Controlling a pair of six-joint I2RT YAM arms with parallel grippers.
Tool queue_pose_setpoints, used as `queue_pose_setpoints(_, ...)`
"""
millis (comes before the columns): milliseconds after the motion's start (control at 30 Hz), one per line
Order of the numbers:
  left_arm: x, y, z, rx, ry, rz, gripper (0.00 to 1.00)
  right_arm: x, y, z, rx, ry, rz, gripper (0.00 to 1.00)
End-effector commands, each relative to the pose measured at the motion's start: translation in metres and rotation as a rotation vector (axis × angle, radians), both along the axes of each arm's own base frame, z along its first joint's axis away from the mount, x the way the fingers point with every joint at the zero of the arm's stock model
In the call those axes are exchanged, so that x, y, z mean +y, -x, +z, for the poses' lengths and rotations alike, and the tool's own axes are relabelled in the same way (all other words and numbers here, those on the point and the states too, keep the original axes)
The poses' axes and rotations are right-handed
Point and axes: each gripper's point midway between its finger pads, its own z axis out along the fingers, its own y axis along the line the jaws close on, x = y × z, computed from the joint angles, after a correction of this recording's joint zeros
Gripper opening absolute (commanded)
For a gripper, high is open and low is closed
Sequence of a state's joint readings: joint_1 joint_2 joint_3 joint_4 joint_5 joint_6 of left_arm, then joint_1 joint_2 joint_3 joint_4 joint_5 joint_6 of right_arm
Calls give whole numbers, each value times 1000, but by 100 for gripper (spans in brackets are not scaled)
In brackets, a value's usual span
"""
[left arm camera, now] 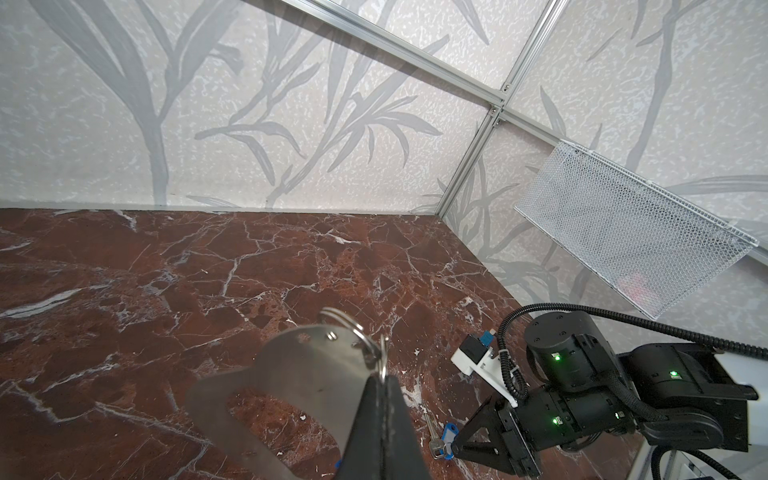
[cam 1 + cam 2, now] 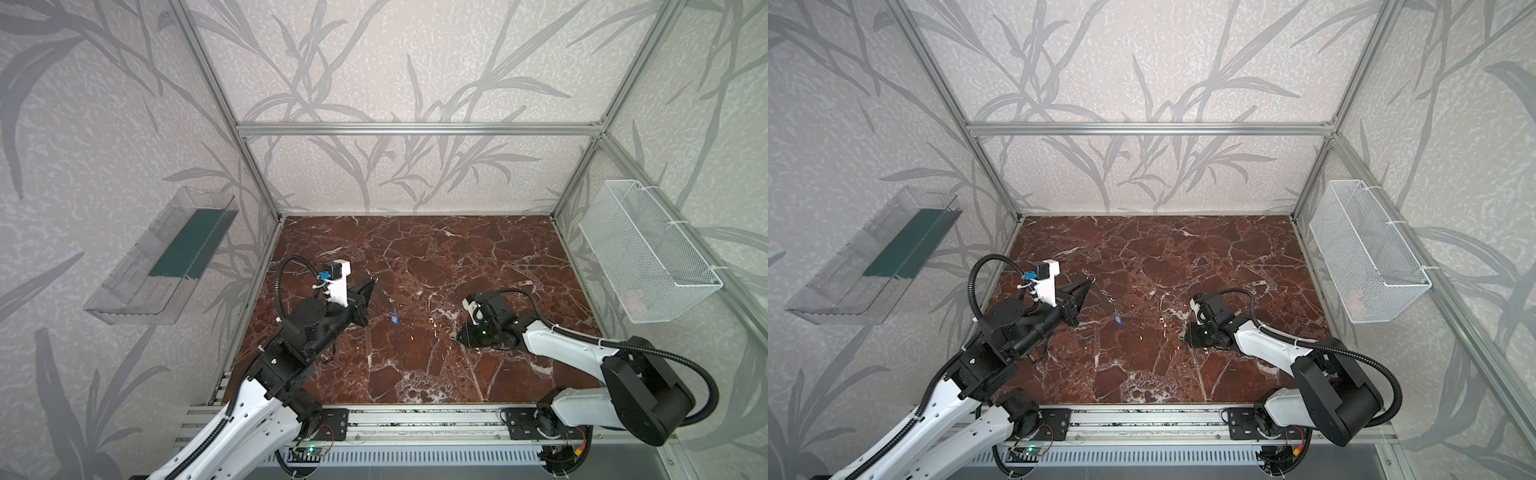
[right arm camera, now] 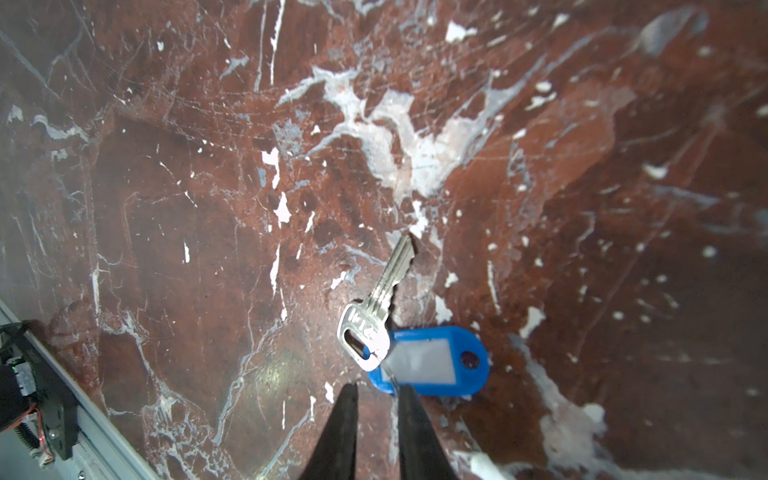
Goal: Put the keys on the keyring
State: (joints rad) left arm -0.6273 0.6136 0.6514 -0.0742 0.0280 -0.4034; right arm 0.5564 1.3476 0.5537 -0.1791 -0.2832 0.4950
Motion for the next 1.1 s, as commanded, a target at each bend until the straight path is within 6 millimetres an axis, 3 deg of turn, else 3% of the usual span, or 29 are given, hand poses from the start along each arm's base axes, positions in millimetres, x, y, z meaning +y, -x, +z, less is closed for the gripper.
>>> queue_pose_setpoints(0,-1,1,8,-29,27,-5,0,-5,-4,5,-25,43,20,22)
queue_pose_setpoints(400,-1,1,8,-28,26,-5,0,0,-7,-6,2,56,56,22)
queue_pose_setpoints(1067,-1,1,10,-32,27,-7,0,12,-10,1,5,9,86,23)
